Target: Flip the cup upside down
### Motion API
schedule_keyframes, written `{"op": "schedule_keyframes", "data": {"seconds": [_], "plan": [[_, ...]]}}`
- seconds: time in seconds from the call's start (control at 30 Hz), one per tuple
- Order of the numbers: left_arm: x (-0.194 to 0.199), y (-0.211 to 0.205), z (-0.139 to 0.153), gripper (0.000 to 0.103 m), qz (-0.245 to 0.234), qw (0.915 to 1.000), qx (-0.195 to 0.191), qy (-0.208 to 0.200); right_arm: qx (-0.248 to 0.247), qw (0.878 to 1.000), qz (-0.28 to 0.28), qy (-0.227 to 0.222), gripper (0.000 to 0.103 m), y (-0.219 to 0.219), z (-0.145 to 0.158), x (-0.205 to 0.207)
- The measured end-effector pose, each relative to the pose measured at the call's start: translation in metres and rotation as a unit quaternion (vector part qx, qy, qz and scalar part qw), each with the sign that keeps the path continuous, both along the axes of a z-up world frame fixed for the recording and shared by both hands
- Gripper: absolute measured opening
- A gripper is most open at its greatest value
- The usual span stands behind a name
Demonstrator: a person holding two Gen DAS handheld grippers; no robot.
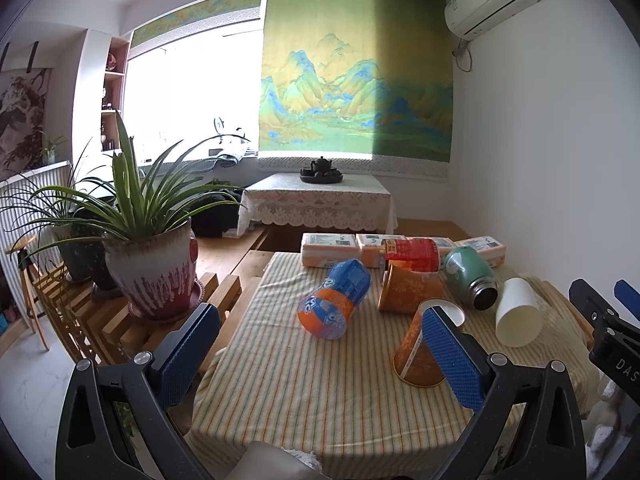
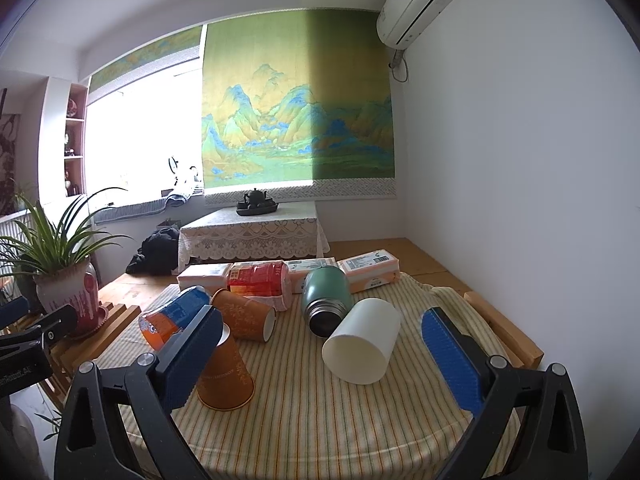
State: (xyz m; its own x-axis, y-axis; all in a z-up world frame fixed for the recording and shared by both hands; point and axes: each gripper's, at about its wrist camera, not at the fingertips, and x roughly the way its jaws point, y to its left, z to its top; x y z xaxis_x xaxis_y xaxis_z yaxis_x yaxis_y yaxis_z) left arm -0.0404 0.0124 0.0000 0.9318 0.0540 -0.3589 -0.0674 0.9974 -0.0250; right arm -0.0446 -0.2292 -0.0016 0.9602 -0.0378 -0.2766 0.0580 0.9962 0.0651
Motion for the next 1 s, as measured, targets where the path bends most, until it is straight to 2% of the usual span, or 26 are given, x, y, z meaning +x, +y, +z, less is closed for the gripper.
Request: {"op": "schedule_keyframes", "data": {"seconds": [1.0], "plan": [[0.0006, -0.0017, -0.0018, 0.102, -0.004, 1.0, -0.001, -0.003, -0.001, 1.0, 0.001, 0.009, 0.099, 0.0009, -0.0026, 0.0016]]}}
